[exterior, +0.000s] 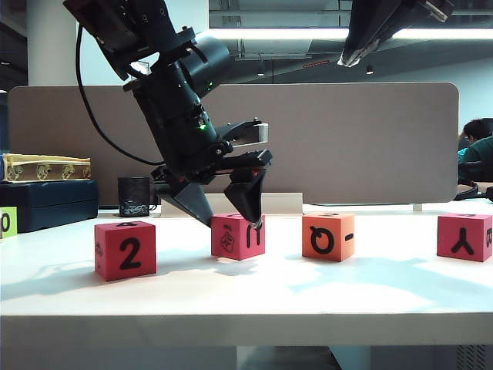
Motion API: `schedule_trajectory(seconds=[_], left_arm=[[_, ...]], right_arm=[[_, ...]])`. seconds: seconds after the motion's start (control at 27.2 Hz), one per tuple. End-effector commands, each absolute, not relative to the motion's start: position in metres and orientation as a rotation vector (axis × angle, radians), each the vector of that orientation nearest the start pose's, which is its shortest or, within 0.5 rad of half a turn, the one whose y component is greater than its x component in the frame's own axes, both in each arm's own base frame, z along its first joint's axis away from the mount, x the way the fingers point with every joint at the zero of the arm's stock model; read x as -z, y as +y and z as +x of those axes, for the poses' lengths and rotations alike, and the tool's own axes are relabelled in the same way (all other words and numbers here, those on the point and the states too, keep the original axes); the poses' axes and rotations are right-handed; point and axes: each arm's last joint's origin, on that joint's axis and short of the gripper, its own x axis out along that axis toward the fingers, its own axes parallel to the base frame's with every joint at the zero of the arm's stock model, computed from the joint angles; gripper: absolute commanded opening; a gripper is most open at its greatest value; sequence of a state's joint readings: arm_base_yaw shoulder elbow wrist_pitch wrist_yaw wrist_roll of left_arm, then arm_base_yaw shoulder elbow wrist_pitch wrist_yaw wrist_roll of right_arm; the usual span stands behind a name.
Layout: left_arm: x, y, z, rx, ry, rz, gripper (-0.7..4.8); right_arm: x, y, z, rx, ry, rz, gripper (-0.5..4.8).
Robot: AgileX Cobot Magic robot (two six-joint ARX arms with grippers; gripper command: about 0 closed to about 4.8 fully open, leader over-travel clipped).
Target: Select the appropriate blocks from the scattered letter blocks on the table and arrange them in a row to spell out "2024".
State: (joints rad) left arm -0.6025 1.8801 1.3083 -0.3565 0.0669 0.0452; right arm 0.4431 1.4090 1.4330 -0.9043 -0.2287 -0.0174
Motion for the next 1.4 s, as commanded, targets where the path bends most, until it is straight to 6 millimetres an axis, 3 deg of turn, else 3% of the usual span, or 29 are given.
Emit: schedule_trajectory(seconds=[0.04, 0.18, 0.55, 0.77, 1.1, 1.4], left_arm=[[-0.199, -0.227, 0.326, 0.643, 0.884, 0.286, 3.64], [-0.199, -0.227, 0.326, 0.637, 0.888, 0.275, 2.98], [-0.207, -0.228, 0.319, 0.581, 0.943, 0.157, 2.98], [-0.217, -0.235, 0.312, 0.605, 0.903, 0.157, 2.95], [-0.216, -0.234, 0.313, 0.584, 0.906, 0.167, 2.96], [-0.214, -0.235, 0.314, 0.566, 0.906, 0.137, 3.82]], right_arm=[[-0.36, 0.127, 0.251, -0.638, 0.865, -0.107, -0.03], [-0.36, 0.127, 0.251, -0.638, 0.865, -0.107, -0.03], [-0.36, 0.127, 0.251, -0.638, 0.865, -0.107, -0.03], [-0.36, 0.127, 0.251, -0.638, 0.865, -0.107, -0.03], [-0.359, 0.126, 0.25, -0.637, 0.883, -0.109, -0.03], [-0.358, 0.126, 0.249, -0.636, 0.894, -0.11, -0.03]])
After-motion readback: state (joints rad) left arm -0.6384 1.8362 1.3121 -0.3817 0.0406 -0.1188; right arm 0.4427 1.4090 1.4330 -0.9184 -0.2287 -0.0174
